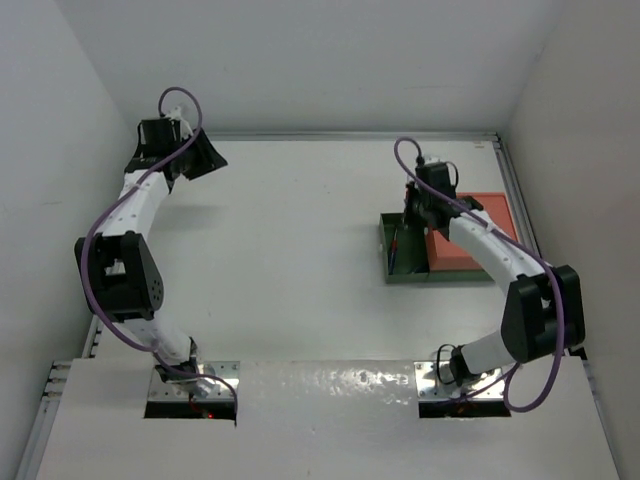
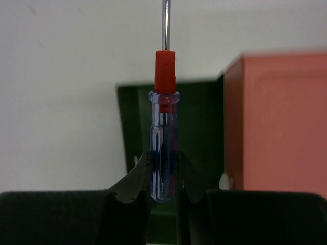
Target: Sort the tools into containers
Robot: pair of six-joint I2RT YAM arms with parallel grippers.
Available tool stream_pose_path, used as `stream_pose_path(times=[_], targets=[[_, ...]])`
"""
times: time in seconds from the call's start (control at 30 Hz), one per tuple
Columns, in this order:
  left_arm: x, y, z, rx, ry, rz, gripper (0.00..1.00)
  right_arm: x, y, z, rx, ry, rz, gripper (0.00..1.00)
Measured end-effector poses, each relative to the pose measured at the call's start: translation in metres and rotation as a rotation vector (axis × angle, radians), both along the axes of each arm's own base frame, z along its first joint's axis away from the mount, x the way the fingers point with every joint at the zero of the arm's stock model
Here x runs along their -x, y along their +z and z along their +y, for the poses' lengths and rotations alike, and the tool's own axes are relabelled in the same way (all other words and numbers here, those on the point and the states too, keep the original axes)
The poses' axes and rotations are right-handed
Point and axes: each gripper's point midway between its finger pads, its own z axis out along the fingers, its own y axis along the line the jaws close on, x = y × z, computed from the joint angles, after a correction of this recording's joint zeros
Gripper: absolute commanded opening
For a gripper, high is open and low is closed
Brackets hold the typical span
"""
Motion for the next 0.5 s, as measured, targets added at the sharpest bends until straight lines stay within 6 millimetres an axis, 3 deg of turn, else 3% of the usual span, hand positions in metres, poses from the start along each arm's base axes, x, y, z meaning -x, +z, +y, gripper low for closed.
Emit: stream_pose_path(times=[0.1,0.17,0.27,0.43,0.47,0.5], targets=[[0.001,-0.003,0.007,0.008,0.022,0.006,0.42,0.041,-0.058,-0.005,0.027,-0.014,0.176,0.0],[0.001,-0.005,0.011,0.012,0.033,0.011,0.42,0.067,-0.081,-0.005,0.046,-0.011,0.263,0.0],[0.005,-0.006,0.013,0.017,0.043,0.015,0.42,0.083,-0.094,-0.003,0.051,-0.011,0.304,0.0],[0.009,0.003,0.014,0.015,0.045,-0.007,0.42,0.08,-0.095,-0.003,0.034,-0.041,0.289,0.0],[0.009,0.005,0.014,0.014,0.045,-0.016,0.42,0.08,-0.096,-0.003,0.031,-0.045,0.291,0.02],[0.009,0.009,0.014,0.013,0.046,-0.024,0.42,0.08,-0.098,-0.003,0.029,-0.048,0.296,0.16]])
